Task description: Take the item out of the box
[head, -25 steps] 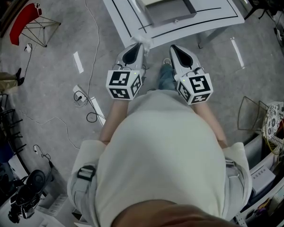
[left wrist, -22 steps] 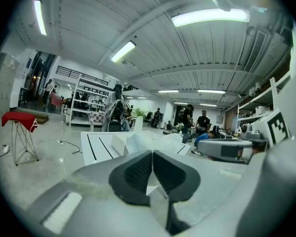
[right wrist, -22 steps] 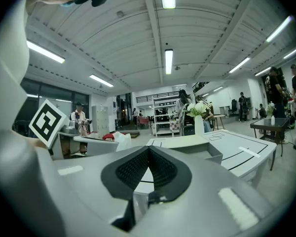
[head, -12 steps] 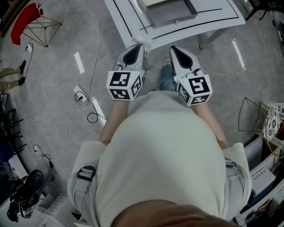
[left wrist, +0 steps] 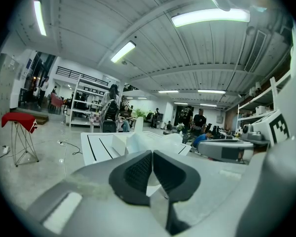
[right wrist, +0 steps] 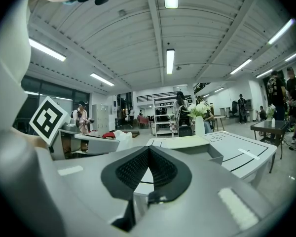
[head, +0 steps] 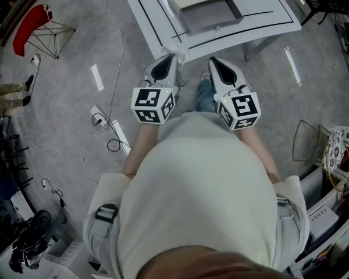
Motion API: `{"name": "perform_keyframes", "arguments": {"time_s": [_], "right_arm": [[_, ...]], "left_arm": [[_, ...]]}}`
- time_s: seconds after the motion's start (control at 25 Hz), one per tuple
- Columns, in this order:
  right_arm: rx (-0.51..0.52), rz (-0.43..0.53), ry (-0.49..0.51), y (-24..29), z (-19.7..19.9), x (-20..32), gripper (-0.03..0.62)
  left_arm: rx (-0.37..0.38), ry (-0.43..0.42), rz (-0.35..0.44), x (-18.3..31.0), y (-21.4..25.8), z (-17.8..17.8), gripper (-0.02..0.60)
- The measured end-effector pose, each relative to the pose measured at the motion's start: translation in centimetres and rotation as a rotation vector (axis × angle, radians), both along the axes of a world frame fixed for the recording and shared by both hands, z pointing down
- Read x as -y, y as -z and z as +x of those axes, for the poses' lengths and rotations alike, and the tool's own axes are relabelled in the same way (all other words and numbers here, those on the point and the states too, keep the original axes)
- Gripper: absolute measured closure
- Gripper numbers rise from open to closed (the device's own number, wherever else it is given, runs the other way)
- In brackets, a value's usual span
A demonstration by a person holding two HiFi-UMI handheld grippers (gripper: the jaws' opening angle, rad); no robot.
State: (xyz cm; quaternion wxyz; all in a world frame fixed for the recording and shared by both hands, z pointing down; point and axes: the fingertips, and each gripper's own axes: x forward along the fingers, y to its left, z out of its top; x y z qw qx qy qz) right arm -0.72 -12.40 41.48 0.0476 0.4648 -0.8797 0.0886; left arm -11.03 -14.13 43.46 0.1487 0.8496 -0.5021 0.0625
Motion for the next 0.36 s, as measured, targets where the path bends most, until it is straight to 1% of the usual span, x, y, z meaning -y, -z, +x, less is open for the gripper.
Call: {"name": "perform_keyframes", "arguments": {"time_s": [0.36], "right_arm": [[-0.007, 0.003, -0.004, 0.18, 0.15, 0.25, 0.597]], "left_arm": [[0.0, -0.008, 0.002, 0.41, 0.23, 0.18, 0.572]]}}
